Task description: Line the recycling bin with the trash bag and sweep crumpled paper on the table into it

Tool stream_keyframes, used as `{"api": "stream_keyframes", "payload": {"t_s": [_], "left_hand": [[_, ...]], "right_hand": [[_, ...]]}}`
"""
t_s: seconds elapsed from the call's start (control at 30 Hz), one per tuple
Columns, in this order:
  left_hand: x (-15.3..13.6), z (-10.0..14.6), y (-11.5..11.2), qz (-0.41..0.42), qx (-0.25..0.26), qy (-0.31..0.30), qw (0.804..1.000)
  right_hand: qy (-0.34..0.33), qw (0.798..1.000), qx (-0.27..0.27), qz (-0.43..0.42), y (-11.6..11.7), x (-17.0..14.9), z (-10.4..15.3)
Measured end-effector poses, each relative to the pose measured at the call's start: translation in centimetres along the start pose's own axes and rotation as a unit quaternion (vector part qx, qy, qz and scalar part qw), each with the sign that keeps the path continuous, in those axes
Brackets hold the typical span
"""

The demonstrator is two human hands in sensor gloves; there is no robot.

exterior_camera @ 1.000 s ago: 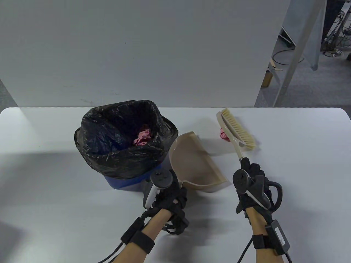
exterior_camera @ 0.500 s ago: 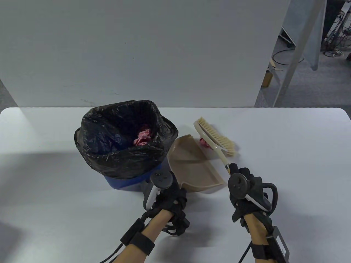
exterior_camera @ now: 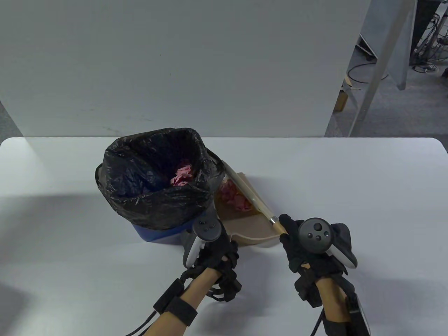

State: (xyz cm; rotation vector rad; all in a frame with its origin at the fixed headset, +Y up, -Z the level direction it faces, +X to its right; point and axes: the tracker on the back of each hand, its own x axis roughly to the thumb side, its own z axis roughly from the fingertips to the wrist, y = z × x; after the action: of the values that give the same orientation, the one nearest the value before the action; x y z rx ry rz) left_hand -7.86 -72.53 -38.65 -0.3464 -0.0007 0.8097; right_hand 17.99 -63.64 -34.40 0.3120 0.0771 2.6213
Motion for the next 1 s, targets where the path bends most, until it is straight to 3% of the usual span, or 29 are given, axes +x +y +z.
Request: {"api": "stream_keyframes", "payload": {"t_s": [0.3, 0.67, 0.83, 1.0], "left_hand": [[-0.2, 0.0, 0.0, 0.003, -0.006, -0.009, 1.000], [1.4, 1.2, 0.0, -0.014, 0.000, -0.061, 0.998], [2.2, 2.4, 0.7, 0.015, -0.001, -0.085, 0.996], [2.9, 3.7, 1.6, 0.042, 0.002, -0.105, 0.994]], "right_hand": [[0.065, 0.987, -0.092, -0.113, -1.6, -3.1, 0.8], [0.139, 0.964, -0.169, -0.150, -1.6, -6.3, 1.2], [0.167, 0.940, -0.212, -0.210, -1.7, -7.7, 1.7], [0.198, 0.900, -0.253, -0.296, -1.4, -9.2, 2.2]]}}
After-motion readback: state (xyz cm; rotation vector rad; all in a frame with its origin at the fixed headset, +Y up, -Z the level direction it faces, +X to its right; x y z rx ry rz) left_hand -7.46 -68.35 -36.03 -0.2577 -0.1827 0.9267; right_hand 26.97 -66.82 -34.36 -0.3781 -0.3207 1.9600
